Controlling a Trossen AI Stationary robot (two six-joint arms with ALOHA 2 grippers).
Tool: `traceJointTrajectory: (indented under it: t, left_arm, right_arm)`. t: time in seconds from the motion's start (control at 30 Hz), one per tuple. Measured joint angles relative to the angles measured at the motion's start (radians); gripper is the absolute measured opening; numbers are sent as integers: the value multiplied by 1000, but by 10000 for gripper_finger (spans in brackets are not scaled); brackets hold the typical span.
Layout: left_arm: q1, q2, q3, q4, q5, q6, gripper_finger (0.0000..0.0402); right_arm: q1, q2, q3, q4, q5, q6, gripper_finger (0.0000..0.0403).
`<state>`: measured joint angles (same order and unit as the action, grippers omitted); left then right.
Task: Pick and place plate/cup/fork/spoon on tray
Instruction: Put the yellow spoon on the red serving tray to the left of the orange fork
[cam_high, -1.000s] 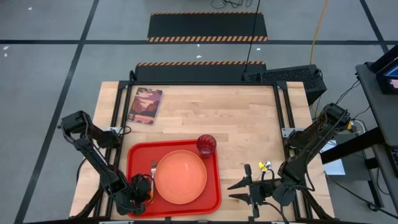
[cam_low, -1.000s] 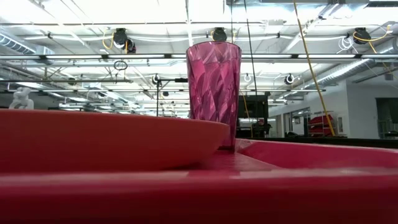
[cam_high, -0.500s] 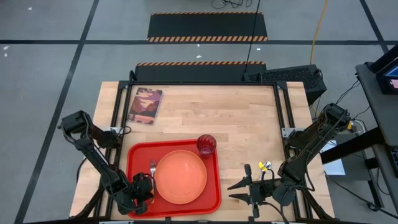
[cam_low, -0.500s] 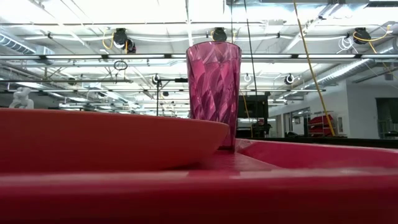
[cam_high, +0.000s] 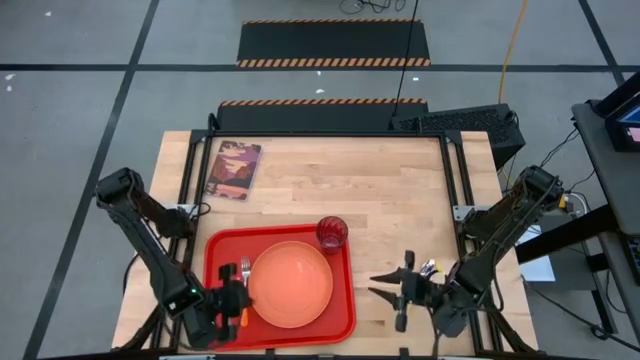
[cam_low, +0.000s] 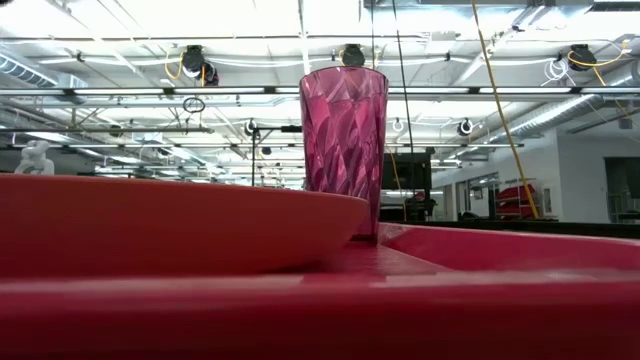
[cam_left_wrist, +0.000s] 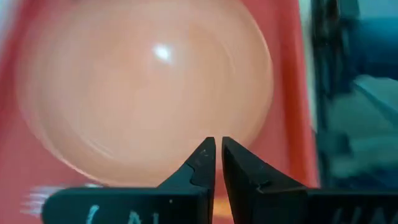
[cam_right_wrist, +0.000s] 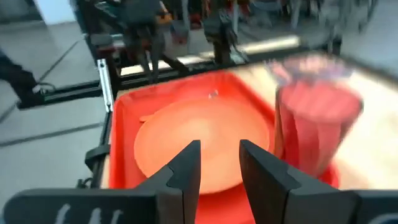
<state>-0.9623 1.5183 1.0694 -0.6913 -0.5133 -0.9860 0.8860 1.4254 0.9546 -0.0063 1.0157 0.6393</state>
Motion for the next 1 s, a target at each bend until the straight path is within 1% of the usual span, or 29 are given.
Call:
traceJointTrajectory:
  t: [0.07, 0.17, 0.23, 0.33, 0.4, 0.47, 0.53, 0.63, 0.77, 0.93, 1.0]
  left_arm:
    - [12, -1, 43, -32, -89, 61, 30]
    - [31, -1, 83, -33, -204, 158, 30]
    - [51, -1, 90, -2, -244, 213, 30]
    - [84, -1, 90, 49, -248, 279, 30]
    - [104, -1, 90, 60, -242, 304, 30]
    - [123, -1, 90, 55, -204, 304, 30]
    - [136, -1, 90, 52, -168, 295, 30]
    - [145, -1, 90, 53, -156, 266, 31]
    - [144, -1, 90, 59, -171, 199, 31]
    - [144, -1, 90, 59, -177, 176, 31]
    - [144, -1, 90, 59, -180, 178, 31]
  right_arm:
    - [5, 0, 0, -69, -48, 151, 105]
    - [6, 0, 0, -192, -232, 450, 105]
    - [7, 0, 0, -292, -362, 601, 105]
    - [8, 0, 0, -489, -516, 836, 105]
    - [15, 0, 0, -612, -606, 965, 105]
    - [16, 0, 0, -731, -697, 1067, 105]
    - [16, 0, 0, -841, -777, 1134, 105]
    - [16, 0, 0, -919, -829, 1182, 105]
    - [12, 0, 0, -927, -839, 1195, 105]
    - [19, 0, 0, -939, -833, 1352, 105]
    - [19, 2, 0, -955, -833, 1385, 105]
